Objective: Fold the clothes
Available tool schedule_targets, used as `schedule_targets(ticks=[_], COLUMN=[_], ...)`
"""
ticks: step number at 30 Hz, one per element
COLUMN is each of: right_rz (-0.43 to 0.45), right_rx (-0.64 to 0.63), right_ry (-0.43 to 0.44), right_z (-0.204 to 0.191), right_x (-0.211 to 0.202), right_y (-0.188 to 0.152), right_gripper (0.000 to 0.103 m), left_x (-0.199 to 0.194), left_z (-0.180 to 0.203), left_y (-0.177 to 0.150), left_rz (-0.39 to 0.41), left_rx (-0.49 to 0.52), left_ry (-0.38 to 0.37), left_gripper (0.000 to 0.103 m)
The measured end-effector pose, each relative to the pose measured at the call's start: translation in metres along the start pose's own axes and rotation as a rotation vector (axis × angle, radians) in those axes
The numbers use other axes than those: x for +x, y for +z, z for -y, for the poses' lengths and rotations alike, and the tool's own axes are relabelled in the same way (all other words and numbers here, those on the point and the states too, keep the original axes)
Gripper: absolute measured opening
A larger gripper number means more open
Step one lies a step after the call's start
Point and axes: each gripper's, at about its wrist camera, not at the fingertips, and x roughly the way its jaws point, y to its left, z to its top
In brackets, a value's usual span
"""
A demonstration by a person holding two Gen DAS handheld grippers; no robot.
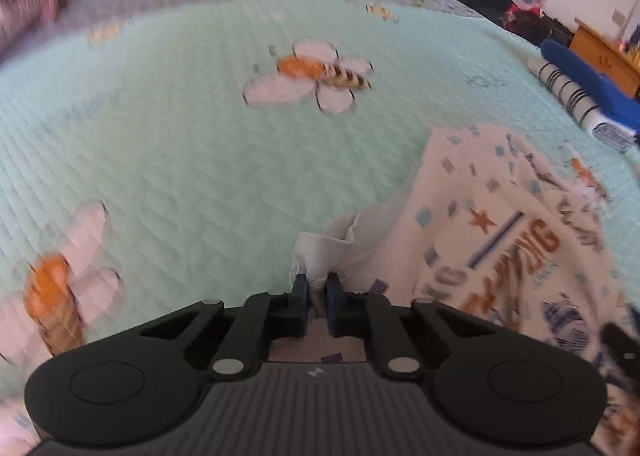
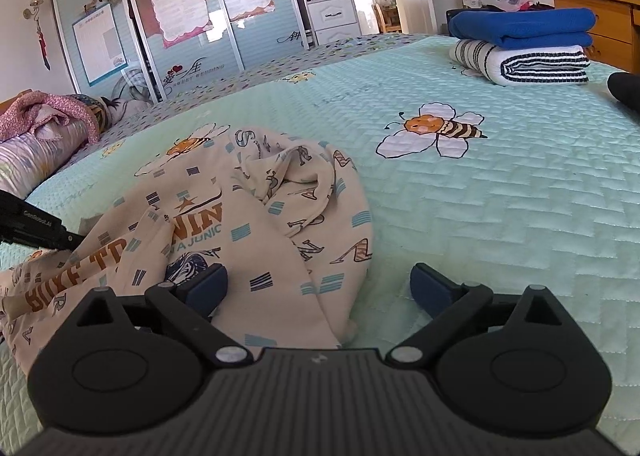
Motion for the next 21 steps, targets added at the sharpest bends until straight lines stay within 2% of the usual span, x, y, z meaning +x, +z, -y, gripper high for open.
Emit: schedule_targets(ticks=[4, 7, 8, 9, 10, 12, 15, 19, 21], right_rz=[0.000, -0.002, -0.003, -0.004, -0.005, -0.006, -0.006, -0.007, -0.007], right_rx=[0.001, -0.005, -0.008, -0.011, -0.014, -0.015, -0.015, -0.016, -0.019], right_ry=[0.004, 0.005, 0.006, 0.006, 0.006, 0.006, 0.005, 0.004, 0.003], right_z=[0.000, 0.000, 0.000, -0.001, -0.001, -0.001, -0.002, -0.002, -0.002], right_x=[0.000, 0.002, 0.002, 0.003, 0.003, 0.003, 0.003, 0.003, 0.003], right_y=[0.000, 0.000, 0.000, 0.000, 0.000, 0.000, 0.000, 0.000, 0.000], right_gripper=[0.099, 0.101, 0.101, 0.102, 0.102, 0.103, 0.103, 0.103, 0.103], left_x=[-0.013, -0.011, -0.005, 0.005, 0.015, 0.027, 0.013, -0.025, -0.037], left_z=[-0.022, -0.030, -0.033, -0.036, -0.040, -0.049, -0.052, -0.042, -0.031], left_y=[0.044, 0.087, 0.100, 0.108, 0.114, 0.108, 0.071, 0.004, -0.026], left_rz=[0.154, 0.250, 0.249, 0.210, 0.156, 0.084, 0.069, 0.072, 0.053], left_rx=[0.005, 0.075, 0.090, 0.086, 0.073, 0.027, -0.044, -0.156, -0.193], left_ry=[0.129, 0.257, 0.299, 0.331, 0.355, 0.338, 0.279, 0.130, 0.069], left_gripper=[0.009, 0.011, 0.019, 0.026, 0.039, 0.041, 0.041, 0.049, 0.049])
